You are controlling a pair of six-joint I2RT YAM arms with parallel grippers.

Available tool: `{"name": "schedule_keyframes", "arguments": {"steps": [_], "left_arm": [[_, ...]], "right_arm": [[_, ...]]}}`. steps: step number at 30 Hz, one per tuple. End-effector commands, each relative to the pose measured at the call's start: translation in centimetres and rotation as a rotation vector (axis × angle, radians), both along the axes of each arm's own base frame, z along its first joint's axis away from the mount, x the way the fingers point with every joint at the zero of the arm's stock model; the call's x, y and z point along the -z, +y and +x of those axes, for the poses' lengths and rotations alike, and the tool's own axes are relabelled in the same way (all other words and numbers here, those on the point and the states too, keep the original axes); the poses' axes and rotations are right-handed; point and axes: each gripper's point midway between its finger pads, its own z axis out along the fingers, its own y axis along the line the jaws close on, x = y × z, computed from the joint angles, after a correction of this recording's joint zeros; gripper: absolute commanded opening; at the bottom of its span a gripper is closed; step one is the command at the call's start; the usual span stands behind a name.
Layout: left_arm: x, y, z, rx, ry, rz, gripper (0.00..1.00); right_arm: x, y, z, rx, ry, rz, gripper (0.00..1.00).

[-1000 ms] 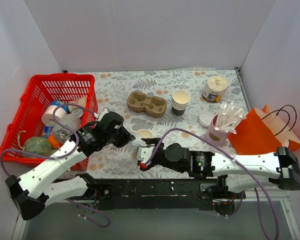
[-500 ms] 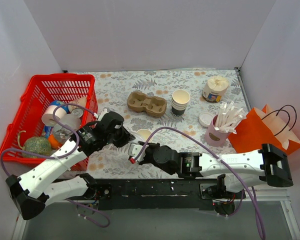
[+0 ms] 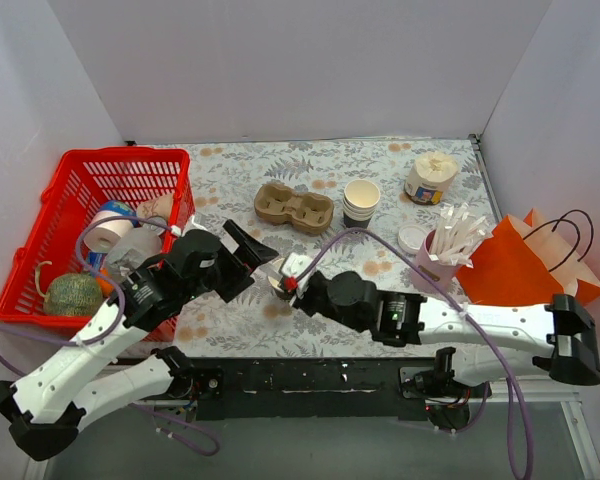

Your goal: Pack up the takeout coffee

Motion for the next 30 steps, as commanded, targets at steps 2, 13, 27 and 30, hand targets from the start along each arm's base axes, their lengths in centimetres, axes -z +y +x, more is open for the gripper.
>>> {"name": "schedule_keyframes", "arguments": {"steps": [2,13,27,30], "left_arm": [[-6.0,0.9,0.6,-0.089,-0.123,-0.177,0.98],[-1.3,1.2,0.1,0.039,-0.169,0.017,0.98],[5.3,0.4,1.1,0.071,-0.072,0.126,0.98],[5.4,0.3,1.3,0.083,-0.104,0.093,0.98]], "right_arm": [[-1.4,-1.4,0.2,-0.033,0.401,0.246,0.05],[0.1,-3.5,-1.0,-0.151,1.134,0.475,0.1],[2.5,-2.7,2.7,-0.03,1.197,0.496,0.16],[2.8,-2.8,3.5,0.007,1.202,0.507,0.2]]}}
